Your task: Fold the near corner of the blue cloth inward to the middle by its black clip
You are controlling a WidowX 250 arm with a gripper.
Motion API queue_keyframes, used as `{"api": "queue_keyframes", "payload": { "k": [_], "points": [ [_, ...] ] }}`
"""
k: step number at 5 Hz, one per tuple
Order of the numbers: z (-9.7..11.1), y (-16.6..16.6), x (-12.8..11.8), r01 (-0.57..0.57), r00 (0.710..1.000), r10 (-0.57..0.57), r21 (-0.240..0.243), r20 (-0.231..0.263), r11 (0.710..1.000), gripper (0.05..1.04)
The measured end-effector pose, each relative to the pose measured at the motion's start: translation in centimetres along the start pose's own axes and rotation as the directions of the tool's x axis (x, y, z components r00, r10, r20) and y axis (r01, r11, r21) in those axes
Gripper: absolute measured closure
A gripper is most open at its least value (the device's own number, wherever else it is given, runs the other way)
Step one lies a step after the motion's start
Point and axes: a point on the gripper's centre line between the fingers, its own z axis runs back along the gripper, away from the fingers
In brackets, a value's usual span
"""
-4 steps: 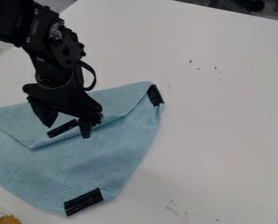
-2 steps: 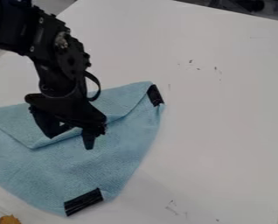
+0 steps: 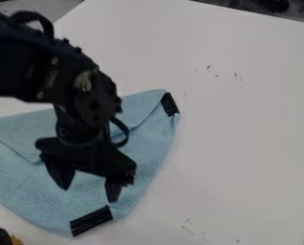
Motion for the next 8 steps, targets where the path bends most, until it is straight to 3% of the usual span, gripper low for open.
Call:
{"api": "queue_keyframes", "payload": {
  "k": [1,4,5,7,8],
  "points": [
    [-1.2,-1.6,-1.6,-0.03,0.999,0.029,-0.032,-0.043,0.999,0.083],
    [-3.6,-2.3,-0.4,0.0,0.998,-0.003,-0.041,-0.059,0.999,0.083],
    [-4.6,-2.2,-0.7,-0.028,0.997,0.023,-0.069,-0.075,0.997,0.117],
    [-5.0,-2.0,-0.9,-0.053,0.994,0.044,-0.088,-0.098,0.995,0.647],
    [-5.0,-2.0,-0.7,-0.053,0.995,0.045,-0.09,-0.094,0.994,0.775]
  ]
}}
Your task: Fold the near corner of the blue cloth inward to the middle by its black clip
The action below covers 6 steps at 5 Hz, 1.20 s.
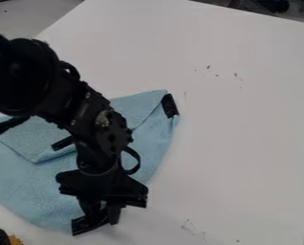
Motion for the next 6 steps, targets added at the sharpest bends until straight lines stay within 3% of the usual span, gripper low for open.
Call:
{"api": "queue_keyframes", "payload": {
  "k": [1,2,3,4,6],
  "points": [
    [0.9,-0.3,0.4,0.065,0.998,-0.065,0.041,-0.016,0.997,0.904],
    [3.4,-0.7,2.6,0.128,0.992,-0.127,0.091,-0.016,0.988,1.008],
    [5.3,-0.7,6.0,0.228,0.974,-0.226,0.139,-0.024,0.964,1.025],
    [4.4,1.0,9.6,0.3,0.954,-0.294,0.146,-0.06,0.943,1.026],
    [0.9,3.0,12.9,0.336,0.938,-0.324,0.089,-0.122,0.938,1.026]
  ]
}}
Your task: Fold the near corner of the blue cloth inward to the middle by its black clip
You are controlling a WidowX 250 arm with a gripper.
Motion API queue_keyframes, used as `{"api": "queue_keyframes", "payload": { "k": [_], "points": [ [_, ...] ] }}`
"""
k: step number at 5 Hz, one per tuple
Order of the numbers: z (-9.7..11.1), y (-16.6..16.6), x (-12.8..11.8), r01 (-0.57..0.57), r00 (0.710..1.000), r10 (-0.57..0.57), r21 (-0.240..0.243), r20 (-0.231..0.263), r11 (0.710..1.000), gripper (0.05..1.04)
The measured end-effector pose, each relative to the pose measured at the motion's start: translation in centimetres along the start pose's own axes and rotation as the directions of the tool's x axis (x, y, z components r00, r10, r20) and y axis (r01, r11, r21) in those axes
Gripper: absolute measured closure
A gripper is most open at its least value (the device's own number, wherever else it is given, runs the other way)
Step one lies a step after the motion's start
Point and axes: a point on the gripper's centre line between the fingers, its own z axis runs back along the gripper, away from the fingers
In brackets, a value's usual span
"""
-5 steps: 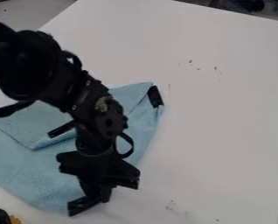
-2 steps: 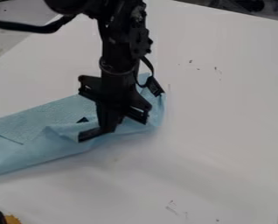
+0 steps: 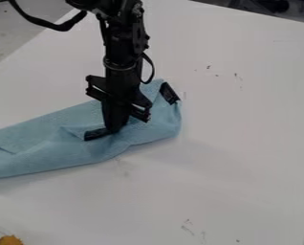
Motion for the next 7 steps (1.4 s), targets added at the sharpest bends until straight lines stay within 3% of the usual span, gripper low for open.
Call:
{"api": "queue_keyframes", "payload": {
  "k": [1,2,3,4,5,7],
  "points": [
    [-0.7,0.9,0.9,0.003,1.0,-0.003,-0.005,0.001,1.0,1.011],
    [-0.7,1.5,1.1,0.0,1.0,0.0,0.012,0.021,1.0,0.87],
    [-0.1,2.4,1.4,-0.001,0.999,-0.001,0.054,0.037,0.999,0.62],
    [0.7,4.5,2.3,-0.018,0.996,0.011,0.088,0.087,0.996,0.314],
    [1.6,6.4,3.7,-0.013,0.989,-0.003,0.105,0.149,0.994,0.087],
    [2.1,8.2,4.9,-0.003,0.985,-0.016,0.112,0.171,0.994,0.083]
  ]
}}
